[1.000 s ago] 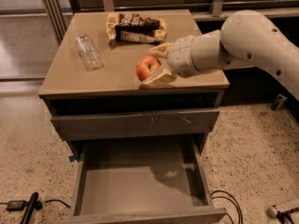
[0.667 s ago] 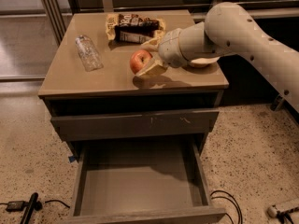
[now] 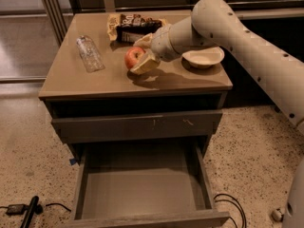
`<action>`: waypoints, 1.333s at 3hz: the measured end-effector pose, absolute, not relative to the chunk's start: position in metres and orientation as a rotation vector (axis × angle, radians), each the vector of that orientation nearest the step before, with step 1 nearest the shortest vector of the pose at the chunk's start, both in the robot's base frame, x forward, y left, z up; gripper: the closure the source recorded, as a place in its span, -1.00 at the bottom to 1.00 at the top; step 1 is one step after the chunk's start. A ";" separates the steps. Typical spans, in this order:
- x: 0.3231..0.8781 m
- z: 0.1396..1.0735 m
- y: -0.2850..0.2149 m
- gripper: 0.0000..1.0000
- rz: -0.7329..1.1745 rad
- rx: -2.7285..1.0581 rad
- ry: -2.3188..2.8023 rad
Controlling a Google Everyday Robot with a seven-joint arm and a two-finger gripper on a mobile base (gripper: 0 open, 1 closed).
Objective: Pick apple from middle drawer and place on counter
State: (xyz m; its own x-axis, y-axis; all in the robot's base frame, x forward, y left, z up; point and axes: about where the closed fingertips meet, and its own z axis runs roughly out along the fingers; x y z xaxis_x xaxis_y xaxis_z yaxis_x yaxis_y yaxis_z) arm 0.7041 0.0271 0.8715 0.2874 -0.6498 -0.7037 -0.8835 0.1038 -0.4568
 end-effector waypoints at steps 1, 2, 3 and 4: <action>0.716 0.865 0.031 1.00 0.331 -1.621 1.447; 0.718 0.864 0.032 0.74 0.334 -1.622 1.449; 0.718 0.864 0.032 0.12 0.334 -1.622 1.449; 0.718 0.864 0.032 -0.35 0.334 -1.622 1.449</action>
Offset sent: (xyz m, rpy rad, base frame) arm 0.0126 0.0044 -0.0073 0.0002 0.0211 0.0039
